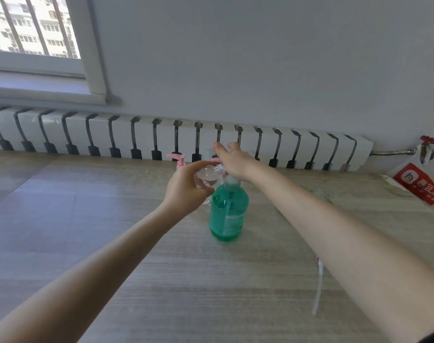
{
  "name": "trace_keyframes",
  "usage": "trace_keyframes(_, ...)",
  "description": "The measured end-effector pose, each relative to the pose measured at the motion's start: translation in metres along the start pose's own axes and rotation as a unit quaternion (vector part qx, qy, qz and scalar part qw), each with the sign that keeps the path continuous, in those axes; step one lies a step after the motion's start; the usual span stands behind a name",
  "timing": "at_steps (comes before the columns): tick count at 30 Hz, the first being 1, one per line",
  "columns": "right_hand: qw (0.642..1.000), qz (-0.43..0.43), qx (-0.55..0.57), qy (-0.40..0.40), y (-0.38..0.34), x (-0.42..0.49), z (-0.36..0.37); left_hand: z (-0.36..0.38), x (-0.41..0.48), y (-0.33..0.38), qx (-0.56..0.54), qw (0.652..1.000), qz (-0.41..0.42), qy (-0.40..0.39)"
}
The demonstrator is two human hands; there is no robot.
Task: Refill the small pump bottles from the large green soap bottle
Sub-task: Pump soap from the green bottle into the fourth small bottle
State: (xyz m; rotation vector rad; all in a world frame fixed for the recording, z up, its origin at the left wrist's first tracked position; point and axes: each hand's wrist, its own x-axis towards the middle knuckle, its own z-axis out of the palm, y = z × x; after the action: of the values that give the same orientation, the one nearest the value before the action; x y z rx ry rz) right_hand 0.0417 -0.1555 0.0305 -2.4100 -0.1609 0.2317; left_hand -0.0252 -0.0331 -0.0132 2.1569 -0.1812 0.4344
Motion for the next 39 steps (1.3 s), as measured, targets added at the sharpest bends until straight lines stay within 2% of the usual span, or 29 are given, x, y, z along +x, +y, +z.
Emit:
trace_keyframes(10,1.0,0.015,0.015,-0.007,-0.007,-0.006,-0.007,-0.004,-0.007,-0.001,-0.037,0.999,-0.015,-0.003)
trace_keyframes(17,0.999,0.007,-0.05,0.013,-0.008,-0.006,-0.016,-0.008,-0.002,0.0,-0.07,0.997,-0.034,0.017)
trace_keyframes(22,0.997,0.002,-0.077,0.016,-0.008,-0.003,-0.016,-0.009,0.002,0.0,-0.06,0.997,-0.033,0.018)
trace_keyframes(39,0.999,-0.008,-0.047,-0.009,-0.004,0.001,0.001,-0.002,0.003,-0.009,-0.039,0.999,-0.022,0.014)
